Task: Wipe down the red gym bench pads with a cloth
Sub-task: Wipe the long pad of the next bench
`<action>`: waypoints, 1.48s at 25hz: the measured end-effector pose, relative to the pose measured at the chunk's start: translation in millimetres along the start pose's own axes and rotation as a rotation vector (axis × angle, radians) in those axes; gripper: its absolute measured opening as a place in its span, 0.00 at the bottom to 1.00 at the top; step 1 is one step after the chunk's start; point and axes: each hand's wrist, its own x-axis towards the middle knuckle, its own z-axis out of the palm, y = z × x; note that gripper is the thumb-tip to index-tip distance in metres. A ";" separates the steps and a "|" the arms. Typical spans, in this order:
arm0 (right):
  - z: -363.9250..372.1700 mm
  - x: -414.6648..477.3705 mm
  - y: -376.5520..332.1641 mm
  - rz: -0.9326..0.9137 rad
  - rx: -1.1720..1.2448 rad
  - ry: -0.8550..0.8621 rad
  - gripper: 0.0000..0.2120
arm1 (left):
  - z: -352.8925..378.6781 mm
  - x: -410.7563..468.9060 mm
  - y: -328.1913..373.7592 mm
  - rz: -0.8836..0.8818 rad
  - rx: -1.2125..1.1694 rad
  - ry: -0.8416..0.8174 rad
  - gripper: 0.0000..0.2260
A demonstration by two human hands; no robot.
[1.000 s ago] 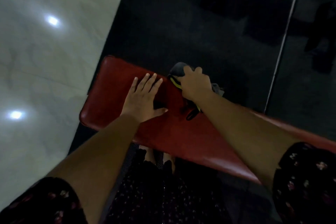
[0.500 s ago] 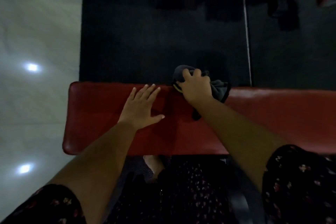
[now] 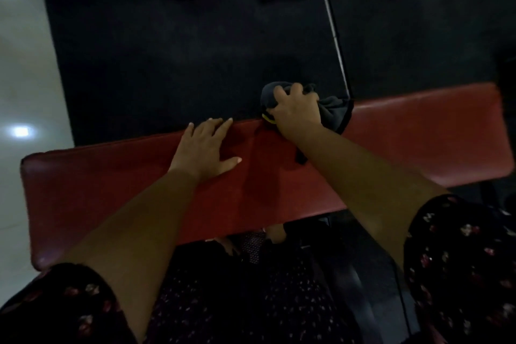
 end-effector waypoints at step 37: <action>184.1 -74.3 364.5 0.512 0.094 -0.102 0.21 | -35.0 229.3 377.0 0.872 0.448 -0.063 0.52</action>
